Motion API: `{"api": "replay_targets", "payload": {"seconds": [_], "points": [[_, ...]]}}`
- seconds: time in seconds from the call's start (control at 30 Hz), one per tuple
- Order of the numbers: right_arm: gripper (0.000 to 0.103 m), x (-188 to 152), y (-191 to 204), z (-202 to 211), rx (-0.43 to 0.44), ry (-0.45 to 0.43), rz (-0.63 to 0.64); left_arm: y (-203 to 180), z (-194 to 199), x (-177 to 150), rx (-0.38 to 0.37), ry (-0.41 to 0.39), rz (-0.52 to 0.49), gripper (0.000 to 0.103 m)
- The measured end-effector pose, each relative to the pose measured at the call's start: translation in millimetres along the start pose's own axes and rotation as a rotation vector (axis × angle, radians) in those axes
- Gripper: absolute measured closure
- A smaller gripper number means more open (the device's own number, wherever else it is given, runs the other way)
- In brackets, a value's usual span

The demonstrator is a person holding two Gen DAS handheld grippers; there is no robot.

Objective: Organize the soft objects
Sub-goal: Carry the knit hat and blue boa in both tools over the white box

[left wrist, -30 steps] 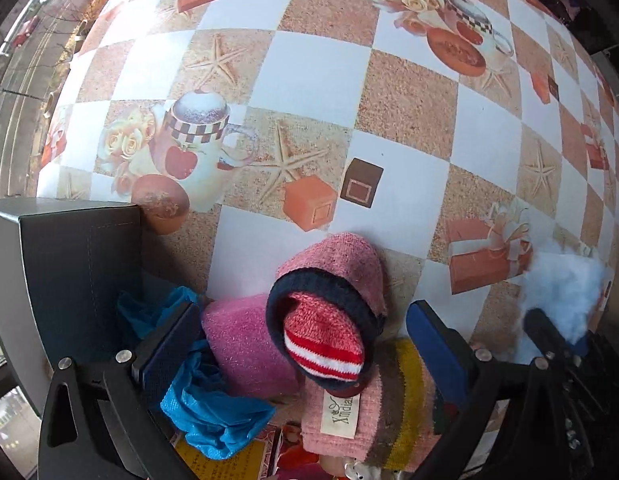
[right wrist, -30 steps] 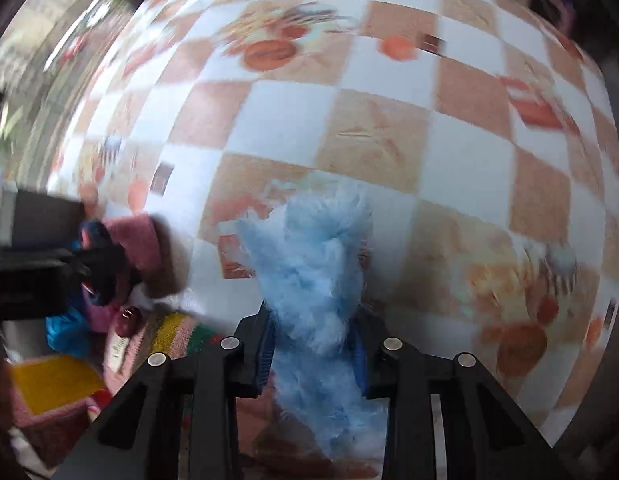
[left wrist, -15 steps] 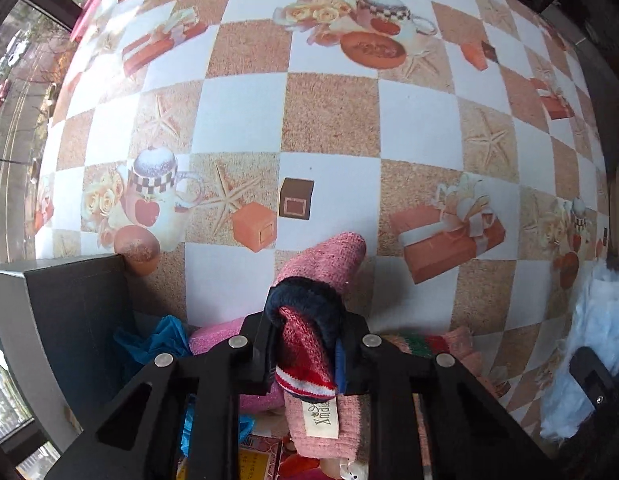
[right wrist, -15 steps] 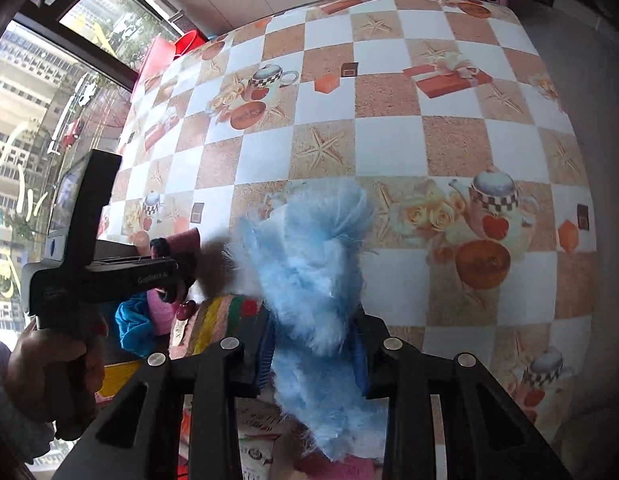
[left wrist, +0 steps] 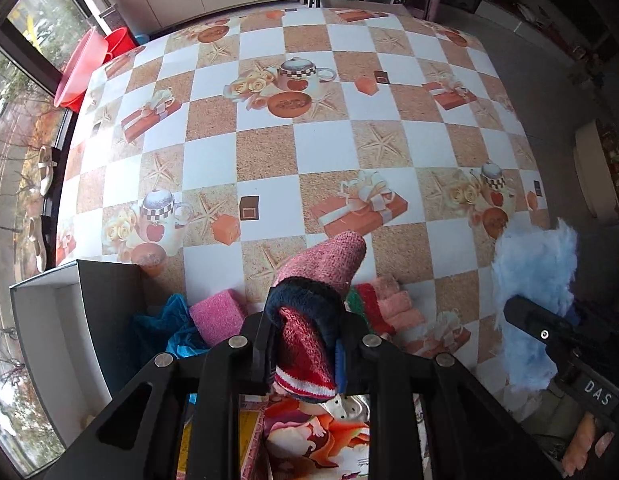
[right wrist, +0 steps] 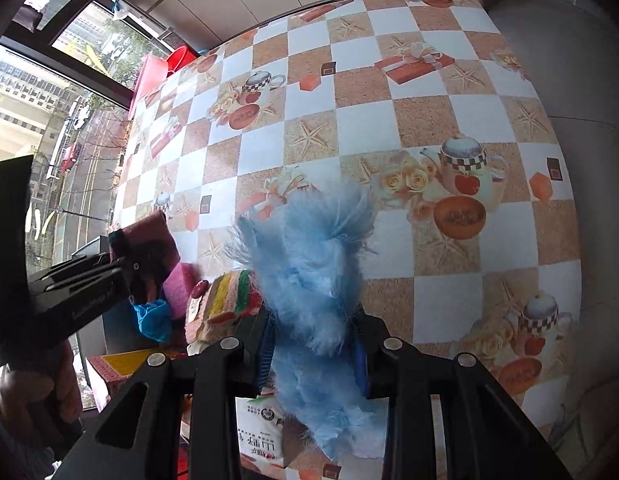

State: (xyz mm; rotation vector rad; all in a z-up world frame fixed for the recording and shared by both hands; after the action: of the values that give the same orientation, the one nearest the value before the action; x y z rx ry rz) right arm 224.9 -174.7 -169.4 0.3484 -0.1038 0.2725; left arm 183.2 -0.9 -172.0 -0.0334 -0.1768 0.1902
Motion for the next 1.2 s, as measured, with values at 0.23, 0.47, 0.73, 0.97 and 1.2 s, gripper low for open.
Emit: {"api": "replay_targets", "payload": {"seconds": [0.23, 0.47, 0.73, 0.97, 1.2], "points": [[0.069, -28, -12, 11, -0.028, 0.009, -0.030, -31, 19, -39, -0.040, -0.001, -0.097, 0.080], [0.069, -77, -26, 15, -0.039, 0.039, -0.098, -55, 25, -91, -0.096, 0.040, -0.190, 0.080], [0.069, -140, -26, 18, -0.058, 0.082, -0.168, -67, 36, -163, -0.162, 0.083, -0.383, 0.079], [0.069, -191, -1, 16, -0.082, 0.098, -0.227, -52, 44, -216, -0.204, 0.098, -0.493, 0.079], [0.069, -225, 55, 16, -0.074, 0.096, -0.222, -11, 67, -241, -0.212, 0.025, -0.532, 0.079]]}}
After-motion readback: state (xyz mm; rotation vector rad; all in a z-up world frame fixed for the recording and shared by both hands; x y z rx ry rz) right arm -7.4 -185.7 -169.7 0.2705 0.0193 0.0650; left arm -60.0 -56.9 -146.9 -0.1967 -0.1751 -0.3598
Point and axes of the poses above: each gripper's, at about its wrist camera, not at the fingertips, and z roughly against the way its jaws point, y to its left, x to its top, the point moved 5 cm from there along -z, roughly the way its jaws point, and after that the axes turned 1 degree about -x, right-handed, at the moved point
